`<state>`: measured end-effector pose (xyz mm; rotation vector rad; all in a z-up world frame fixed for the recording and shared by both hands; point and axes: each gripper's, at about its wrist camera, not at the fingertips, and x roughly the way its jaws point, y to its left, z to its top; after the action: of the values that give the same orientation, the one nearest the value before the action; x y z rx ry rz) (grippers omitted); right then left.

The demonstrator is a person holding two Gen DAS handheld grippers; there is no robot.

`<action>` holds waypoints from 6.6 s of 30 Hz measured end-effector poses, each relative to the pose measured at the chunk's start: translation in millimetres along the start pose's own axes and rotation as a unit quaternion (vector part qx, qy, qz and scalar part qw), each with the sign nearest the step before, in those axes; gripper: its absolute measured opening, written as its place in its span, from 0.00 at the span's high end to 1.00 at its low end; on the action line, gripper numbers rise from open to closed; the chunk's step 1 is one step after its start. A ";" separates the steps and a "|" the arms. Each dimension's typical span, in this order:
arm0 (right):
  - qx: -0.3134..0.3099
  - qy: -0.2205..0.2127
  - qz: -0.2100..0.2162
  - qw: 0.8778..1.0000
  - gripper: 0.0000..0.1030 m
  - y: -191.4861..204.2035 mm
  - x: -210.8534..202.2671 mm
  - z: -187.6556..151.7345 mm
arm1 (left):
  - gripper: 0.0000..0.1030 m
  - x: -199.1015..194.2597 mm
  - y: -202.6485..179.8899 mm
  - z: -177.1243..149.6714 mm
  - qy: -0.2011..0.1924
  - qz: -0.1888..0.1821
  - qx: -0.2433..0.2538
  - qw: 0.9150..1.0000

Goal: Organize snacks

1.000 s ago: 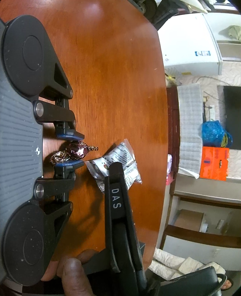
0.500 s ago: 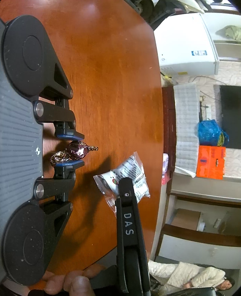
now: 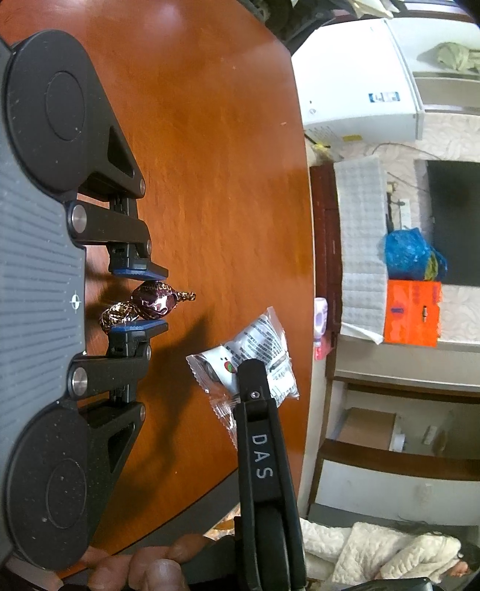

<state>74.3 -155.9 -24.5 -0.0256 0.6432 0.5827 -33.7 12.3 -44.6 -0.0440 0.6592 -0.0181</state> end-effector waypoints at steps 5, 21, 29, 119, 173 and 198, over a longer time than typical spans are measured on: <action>0.005 -0.008 -0.004 1.000 0.64 -8.6 -12.0 0.3 | 0.77 -2.5 -2.5 -0.6 -0.005 -0.004 0.005 1.000; 0.018 -0.026 -0.024 0.999 0.64 -42.2 -62.6 -9.0 | 0.77 -9.7 -33.2 3.5 -0.018 -0.035 0.026 0.999; 0.017 -0.032 -0.041 0.999 0.64 -60.9 -86.9 -14.8 | 0.77 -11.9 -57.2 7.3 -0.023 -0.051 0.039 0.998; 0.064 -0.031 -0.160 0.985 0.64 -180.3 -207.8 -74.6 | 0.77 31.2 -198.9 25.1 -0.018 -0.186 0.109 0.976; 0.058 -0.010 -0.184 0.981 0.34 -178.4 -201.0 -67.9 | 0.06 30.5 -190.5 24.2 -0.039 -0.194 0.098 0.975; 0.049 -0.024 -0.181 0.982 0.31 -175.1 -215.7 -66.3 | 0.00 19.6 -182.6 27.8 -0.067 -0.140 0.109 0.982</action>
<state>-11.1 -425.0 18.7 -0.0351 0.6016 0.2001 -1.7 -169.7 -26.1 0.0738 0.5092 -0.3558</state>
